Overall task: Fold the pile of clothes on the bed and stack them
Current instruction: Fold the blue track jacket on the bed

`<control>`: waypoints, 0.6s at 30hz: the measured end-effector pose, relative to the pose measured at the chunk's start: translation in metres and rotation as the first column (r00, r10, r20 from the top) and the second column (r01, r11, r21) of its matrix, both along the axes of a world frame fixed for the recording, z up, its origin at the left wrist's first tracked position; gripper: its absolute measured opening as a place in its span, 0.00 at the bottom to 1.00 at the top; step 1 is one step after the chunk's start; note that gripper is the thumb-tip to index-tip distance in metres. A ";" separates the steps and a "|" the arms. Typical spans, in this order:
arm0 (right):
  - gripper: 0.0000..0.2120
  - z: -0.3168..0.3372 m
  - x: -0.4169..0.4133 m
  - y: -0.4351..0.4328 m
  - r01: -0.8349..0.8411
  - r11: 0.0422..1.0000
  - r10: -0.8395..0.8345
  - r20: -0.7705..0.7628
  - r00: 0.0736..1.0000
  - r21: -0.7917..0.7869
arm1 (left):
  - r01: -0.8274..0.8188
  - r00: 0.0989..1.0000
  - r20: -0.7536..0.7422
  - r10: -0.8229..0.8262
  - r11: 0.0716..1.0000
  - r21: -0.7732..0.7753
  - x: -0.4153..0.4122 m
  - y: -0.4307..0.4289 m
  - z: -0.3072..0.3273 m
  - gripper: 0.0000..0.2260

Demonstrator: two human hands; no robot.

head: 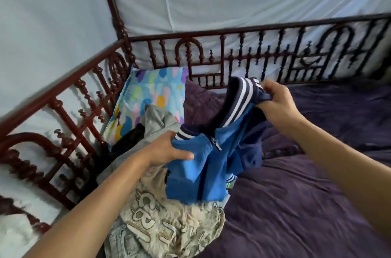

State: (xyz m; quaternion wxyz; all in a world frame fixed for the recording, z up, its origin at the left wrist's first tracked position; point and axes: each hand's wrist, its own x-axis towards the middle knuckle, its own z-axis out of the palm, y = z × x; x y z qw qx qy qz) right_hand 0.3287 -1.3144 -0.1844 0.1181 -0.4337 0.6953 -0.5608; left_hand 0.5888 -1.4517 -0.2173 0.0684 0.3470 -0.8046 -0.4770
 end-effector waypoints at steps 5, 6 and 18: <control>0.17 0.065 -0.021 0.088 0.105 0.994 -0.108 -0.081 0.991 -0.034 | -0.188 0.883 -0.449 0.139 0.980 -0.066 -0.023 0.055 0.069 0.05; 0.17 0.076 -0.026 0.105 0.134 0.991 -0.133 -0.149 0.980 -0.002 | -0.234 0.859 -0.496 0.125 0.959 -0.163 -0.030 0.061 0.083 0.04; 0.15 0.141 -0.057 0.222 0.387 0.909 -0.273 -0.482 0.832 0.153 | 0.428 0.901 -0.117 -0.418 0.811 0.398 -0.070 0.094 0.145 0.30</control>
